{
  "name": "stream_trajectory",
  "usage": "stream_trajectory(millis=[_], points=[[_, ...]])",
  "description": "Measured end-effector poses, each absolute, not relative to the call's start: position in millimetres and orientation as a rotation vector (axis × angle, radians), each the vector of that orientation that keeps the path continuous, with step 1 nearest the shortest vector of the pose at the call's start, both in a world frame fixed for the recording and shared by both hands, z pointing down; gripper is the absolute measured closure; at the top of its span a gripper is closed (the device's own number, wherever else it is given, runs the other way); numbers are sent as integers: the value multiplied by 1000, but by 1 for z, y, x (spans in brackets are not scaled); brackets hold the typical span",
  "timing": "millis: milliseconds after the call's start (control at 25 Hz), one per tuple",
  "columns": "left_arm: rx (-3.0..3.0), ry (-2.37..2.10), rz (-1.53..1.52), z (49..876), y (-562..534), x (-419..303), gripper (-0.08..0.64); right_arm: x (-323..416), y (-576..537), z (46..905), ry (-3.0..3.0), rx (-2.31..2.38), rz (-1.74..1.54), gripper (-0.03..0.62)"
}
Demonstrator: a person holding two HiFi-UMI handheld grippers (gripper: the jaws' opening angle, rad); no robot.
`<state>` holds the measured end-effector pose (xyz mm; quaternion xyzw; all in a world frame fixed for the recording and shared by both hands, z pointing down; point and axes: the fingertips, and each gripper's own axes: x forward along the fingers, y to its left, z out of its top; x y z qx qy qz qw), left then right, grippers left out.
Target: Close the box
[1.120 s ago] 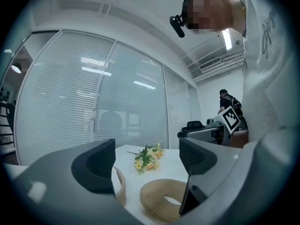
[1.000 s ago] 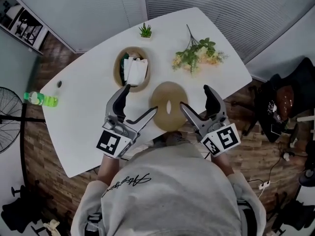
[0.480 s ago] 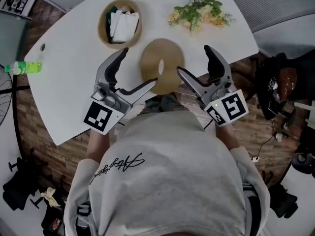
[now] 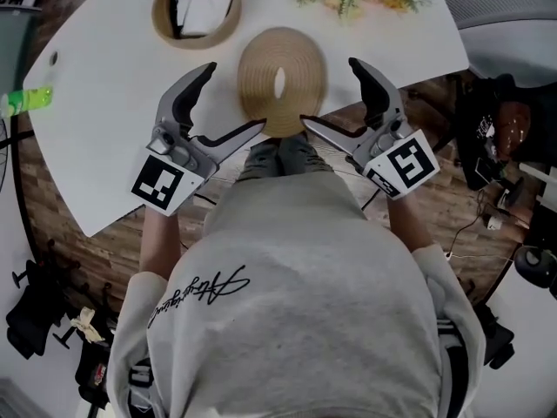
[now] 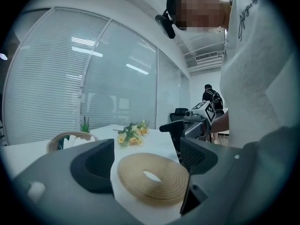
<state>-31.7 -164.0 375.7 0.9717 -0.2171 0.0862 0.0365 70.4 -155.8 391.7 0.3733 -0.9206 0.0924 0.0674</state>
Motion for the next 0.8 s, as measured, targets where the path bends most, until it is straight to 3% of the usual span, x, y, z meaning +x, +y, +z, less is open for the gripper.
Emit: stream_trajectory(millis=[440,800], points=[[3039,-479,513,426,-147,-29,96,59,-142,450,-2661,884,260,33],[3002,-390,670,461,-145,-32,83,68,-138,498,-2484,717,238,20]])
